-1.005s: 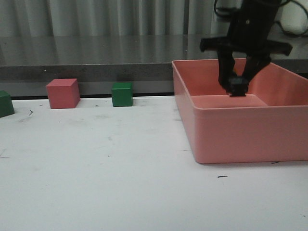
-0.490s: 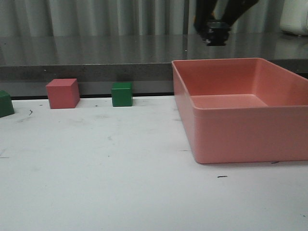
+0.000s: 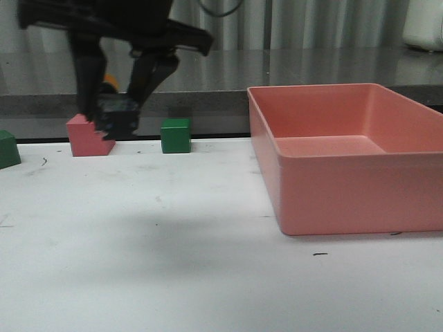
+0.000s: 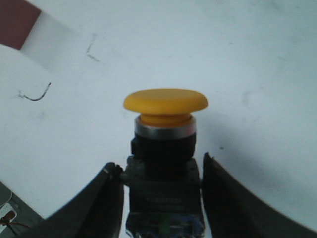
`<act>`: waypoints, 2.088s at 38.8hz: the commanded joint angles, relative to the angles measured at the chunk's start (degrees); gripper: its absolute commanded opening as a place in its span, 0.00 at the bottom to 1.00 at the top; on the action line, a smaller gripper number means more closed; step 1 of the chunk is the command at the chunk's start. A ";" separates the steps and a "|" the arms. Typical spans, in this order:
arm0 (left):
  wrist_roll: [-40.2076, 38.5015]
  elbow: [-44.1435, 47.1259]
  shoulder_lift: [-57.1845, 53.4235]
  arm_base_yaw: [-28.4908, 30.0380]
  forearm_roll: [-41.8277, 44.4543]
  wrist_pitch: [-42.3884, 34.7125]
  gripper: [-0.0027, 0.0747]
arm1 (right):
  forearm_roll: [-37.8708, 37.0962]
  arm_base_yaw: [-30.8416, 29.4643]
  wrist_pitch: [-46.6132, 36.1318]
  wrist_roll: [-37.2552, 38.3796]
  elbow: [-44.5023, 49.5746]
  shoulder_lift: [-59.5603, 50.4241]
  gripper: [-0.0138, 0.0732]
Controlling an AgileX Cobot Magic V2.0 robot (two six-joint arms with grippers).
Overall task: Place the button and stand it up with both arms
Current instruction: 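Carry the button toward the pink cube and set it on the table, then open the right gripper and withdraw it upward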
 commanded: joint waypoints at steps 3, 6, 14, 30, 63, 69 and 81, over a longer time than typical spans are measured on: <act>-0.08 -2.01 0.72 0.18 0.06 -4.26 0.76 | 1.95 1.36 -0.91 2.28 -7.15 2.49 0.44; -0.08 -2.01 0.72 0.18 0.06 -4.26 0.76 | 1.95 1.17 -0.34 4.92 -8.34 4.83 0.44; -0.08 -2.01 0.72 0.18 0.06 -4.26 0.76 | 1.58 -0.80 -1.64 12.35 -8.47 9.65 0.44; -0.08 -2.01 0.72 0.18 0.06 -4.15 0.76 | 0.51 -1.73 -5.08 16.61 -8.47 13.48 0.44; -0.08 -2.01 0.72 0.18 0.06 -4.15 0.76 | -0.27 -1.73 -4.81 15.69 -8.47 5.44 0.52; -0.08 -2.01 0.72 0.18 0.06 -4.15 0.76 | -0.54 -1.78 -4.14 12.12 -8.47 0.76 0.28; -0.08 -2.01 0.72 0.18 0.06 -4.15 0.76 | -0.65 -5.51 7.05 6.45 -8.47 -5.74 0.08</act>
